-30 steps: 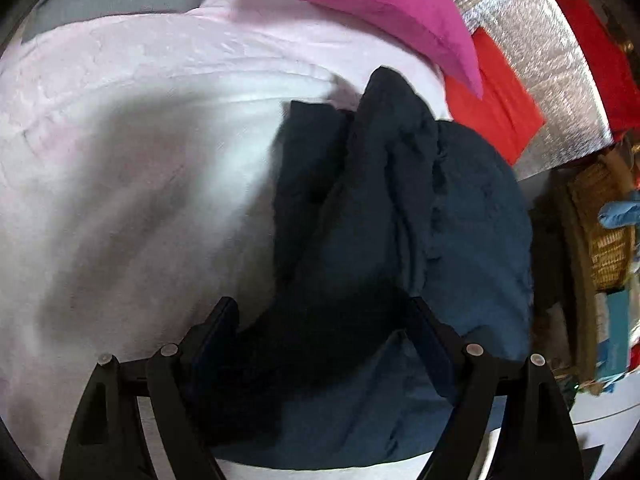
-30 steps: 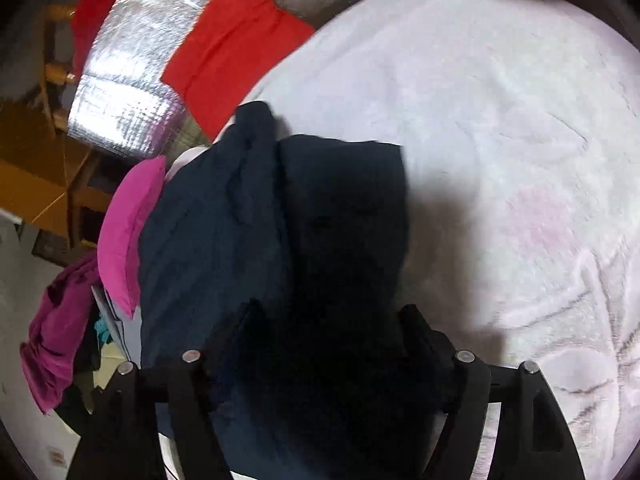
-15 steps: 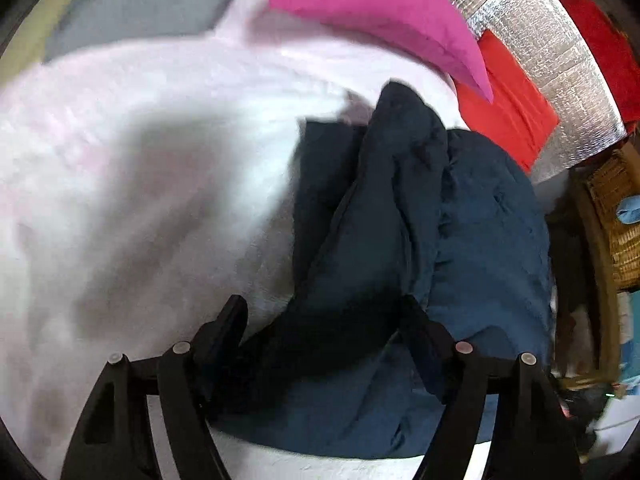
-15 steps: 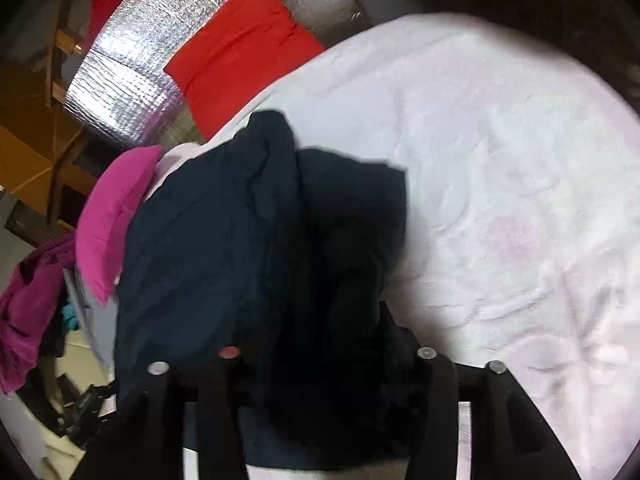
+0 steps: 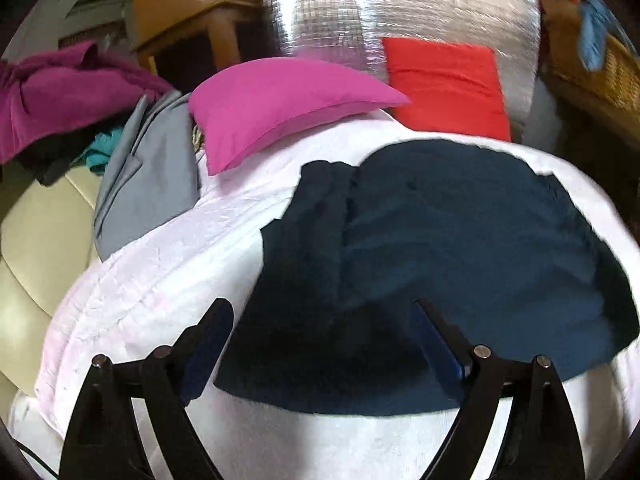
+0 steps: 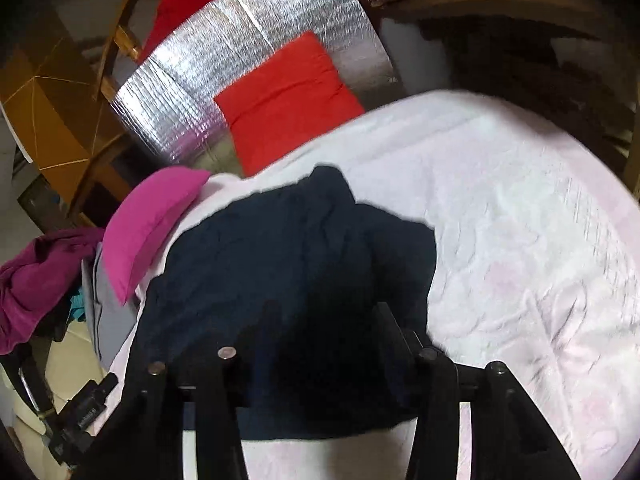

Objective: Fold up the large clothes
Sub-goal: 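Press the folded jacket flat with both open tools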

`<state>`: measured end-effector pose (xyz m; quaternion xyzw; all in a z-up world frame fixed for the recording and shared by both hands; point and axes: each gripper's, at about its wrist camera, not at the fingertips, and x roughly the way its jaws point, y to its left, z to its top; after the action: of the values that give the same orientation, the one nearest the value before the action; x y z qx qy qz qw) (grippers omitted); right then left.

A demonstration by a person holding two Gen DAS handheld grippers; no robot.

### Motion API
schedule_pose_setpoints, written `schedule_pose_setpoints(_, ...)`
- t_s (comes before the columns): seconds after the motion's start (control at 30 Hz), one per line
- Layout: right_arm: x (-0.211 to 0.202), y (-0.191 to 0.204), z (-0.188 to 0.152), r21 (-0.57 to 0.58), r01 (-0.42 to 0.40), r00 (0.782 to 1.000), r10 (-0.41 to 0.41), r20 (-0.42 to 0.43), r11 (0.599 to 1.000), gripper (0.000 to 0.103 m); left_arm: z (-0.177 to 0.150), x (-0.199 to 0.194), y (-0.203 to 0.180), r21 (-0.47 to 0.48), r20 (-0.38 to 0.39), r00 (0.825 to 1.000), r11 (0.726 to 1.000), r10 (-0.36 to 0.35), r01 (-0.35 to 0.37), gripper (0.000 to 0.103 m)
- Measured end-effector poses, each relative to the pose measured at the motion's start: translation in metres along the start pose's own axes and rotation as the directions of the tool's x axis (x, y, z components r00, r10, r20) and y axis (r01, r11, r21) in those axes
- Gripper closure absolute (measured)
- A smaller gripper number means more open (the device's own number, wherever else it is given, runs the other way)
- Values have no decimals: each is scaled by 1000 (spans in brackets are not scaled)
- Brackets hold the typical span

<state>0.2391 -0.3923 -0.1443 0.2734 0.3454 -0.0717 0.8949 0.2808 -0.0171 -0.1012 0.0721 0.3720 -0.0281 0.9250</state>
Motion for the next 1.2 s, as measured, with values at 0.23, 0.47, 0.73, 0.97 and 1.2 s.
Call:
schedule_pose_setpoints(0.23, 27, -6, -25, -19, 47, 993, -49, -112, 999, 55, -15, 11, -14, 24, -27, 1000, 1000, -11, 12, 13)
schedule_pose_setpoints(0.47, 58, -11, -31, -43, 82, 975, -89, -202, 996, 54, -19, 38, -13, 38, -41, 999, 999, 25, -23, 13)
schedule_pose_setpoints(0.73, 61, -18, -28, -22, 55, 974, -59, -218, 998, 54, -25, 52, -19, 102, -37, 998, 994, 47, -43, 10)
schedule_pose_setpoints(0.97, 62, -19, -28, -30, 46, 974, -51, -222, 999, 54, -30, 56, -26, 149, -24, 998, 987, 62, -58, 6)
schedule_pose_setpoints(1.2, 59, -21, -29, -35, 36, 974, -43, -222, 999, 54, -34, 62, -20, 120, -35, 999, 993, 24, -19, 0)
